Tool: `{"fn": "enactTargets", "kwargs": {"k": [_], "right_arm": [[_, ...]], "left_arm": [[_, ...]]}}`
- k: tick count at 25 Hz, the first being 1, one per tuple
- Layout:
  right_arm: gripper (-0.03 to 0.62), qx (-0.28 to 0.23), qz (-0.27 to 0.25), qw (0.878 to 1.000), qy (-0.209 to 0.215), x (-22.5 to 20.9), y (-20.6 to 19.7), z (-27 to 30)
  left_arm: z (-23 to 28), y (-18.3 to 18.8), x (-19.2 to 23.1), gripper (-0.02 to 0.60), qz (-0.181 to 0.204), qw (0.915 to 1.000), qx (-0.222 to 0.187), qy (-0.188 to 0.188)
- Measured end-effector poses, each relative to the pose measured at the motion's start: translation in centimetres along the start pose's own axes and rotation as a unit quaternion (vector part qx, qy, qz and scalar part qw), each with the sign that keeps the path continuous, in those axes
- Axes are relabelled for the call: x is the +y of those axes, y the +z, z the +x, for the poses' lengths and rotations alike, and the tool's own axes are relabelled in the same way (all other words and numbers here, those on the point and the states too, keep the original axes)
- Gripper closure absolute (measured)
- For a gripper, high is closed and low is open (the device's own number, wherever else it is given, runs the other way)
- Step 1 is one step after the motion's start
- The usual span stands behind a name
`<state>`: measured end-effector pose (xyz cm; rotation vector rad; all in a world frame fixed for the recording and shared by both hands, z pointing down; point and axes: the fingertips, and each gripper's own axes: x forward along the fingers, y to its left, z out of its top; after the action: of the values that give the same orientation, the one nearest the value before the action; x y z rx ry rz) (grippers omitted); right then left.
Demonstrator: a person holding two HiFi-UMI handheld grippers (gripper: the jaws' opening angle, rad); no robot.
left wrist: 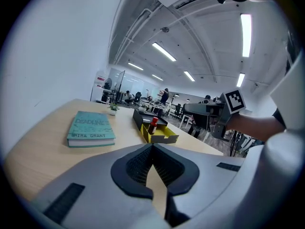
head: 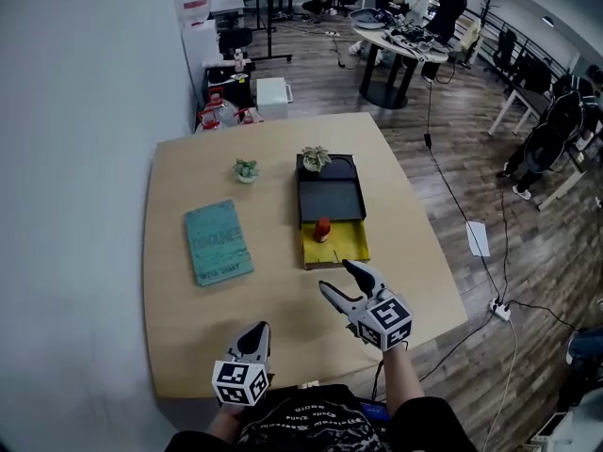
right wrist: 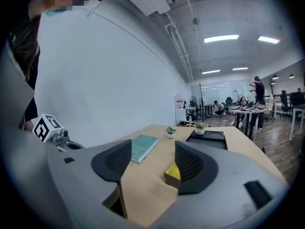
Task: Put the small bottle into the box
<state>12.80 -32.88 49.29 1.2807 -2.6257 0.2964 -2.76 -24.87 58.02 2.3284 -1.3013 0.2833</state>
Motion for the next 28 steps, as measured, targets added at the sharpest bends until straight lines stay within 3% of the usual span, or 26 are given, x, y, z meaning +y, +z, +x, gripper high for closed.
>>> {"fn": "enactTargets", "kwargs": {"k": [5,11,17,22,28], "right_arm": [[0.295,0.010,0.035,0.999,0.003,2.9,-1.8,-3.2],[0.295,-0.015,0.072,0.996,-0.053,4.6,-4.2,-6.7],[0.295,-0.011,0.104,0.992,-0.075,6.3,-7.3,-9.4],[0.295,-0.011,0.114,0.989,-0.095,6.6,-8.5,-10.4],[0.300,-0.021,0.101,0.992,-0.079,7.8,-8.4,-10.3]], "left_arm": [[-0.7,-0.3,-2.3,0.578,0.001,0.9996,0.001,-0.028],[-1.6,-0.1,-3.9,0.578,0.005,0.9985,-0.012,-0.053],[-2.3,-0.8,-4.9,0.578,-0.006,0.9980,-0.011,-0.062],[-2.7,-1.1,-5.1,0.578,-0.001,0.9980,-0.011,-0.062],[-2.8,-1.2,-5.0,0.578,0.007,0.9979,-0.015,-0.062]]}}
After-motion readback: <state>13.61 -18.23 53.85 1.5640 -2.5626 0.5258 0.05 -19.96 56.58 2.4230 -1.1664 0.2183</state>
